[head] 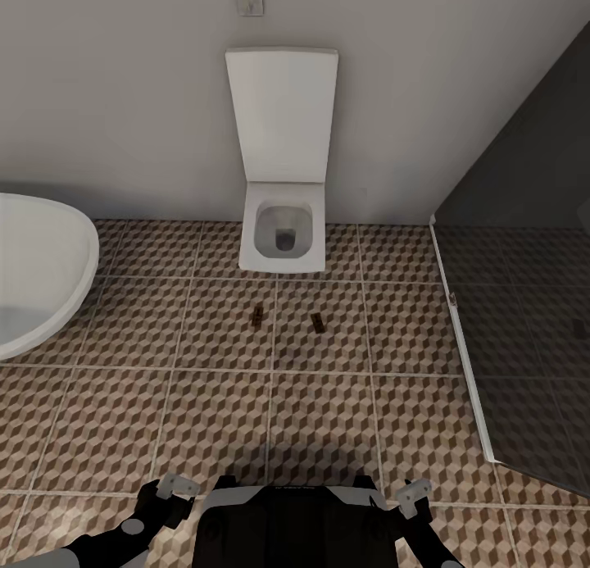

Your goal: Take the four mousetraps from the cabinet in the bathroom and place them on the bathroom floor. Make sure all four end up on the same floor surface, and ensure that at least two of them are either under or directly next to the same bathroom sink.

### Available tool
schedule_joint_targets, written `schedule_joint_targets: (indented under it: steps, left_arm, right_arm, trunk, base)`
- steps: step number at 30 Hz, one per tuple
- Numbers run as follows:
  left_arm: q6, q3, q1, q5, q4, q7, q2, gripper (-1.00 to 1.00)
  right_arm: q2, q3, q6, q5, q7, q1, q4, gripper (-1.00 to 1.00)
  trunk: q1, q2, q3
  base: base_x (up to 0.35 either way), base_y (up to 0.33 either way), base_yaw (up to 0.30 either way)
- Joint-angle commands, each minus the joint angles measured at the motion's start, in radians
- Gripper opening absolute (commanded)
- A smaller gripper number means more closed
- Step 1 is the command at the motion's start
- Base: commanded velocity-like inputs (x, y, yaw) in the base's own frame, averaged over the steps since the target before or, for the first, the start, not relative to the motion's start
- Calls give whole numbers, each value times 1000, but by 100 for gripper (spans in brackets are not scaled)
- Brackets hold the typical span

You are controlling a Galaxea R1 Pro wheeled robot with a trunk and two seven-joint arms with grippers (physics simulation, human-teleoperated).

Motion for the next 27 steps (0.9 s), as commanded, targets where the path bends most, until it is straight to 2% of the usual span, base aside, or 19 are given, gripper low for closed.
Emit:
schedule_joint_targets:
  steps: [1, 27]
  left_arm:
    - [-2, -9, -1, 7, -3, 8, 1, 100]
    - [0, -9, -1, 7, -3, 6, 1, 100]
  right_arm:
    - [0, 1, -3, 3, 1, 0, 1, 100]
    - [7, 1, -3, 2, 1, 0, 1, 100]
  trunk:
    - [1, -2, -1]
    - [1, -2, 1]
  base:
    - [0, 0, 0]
    - [0, 0, 0]
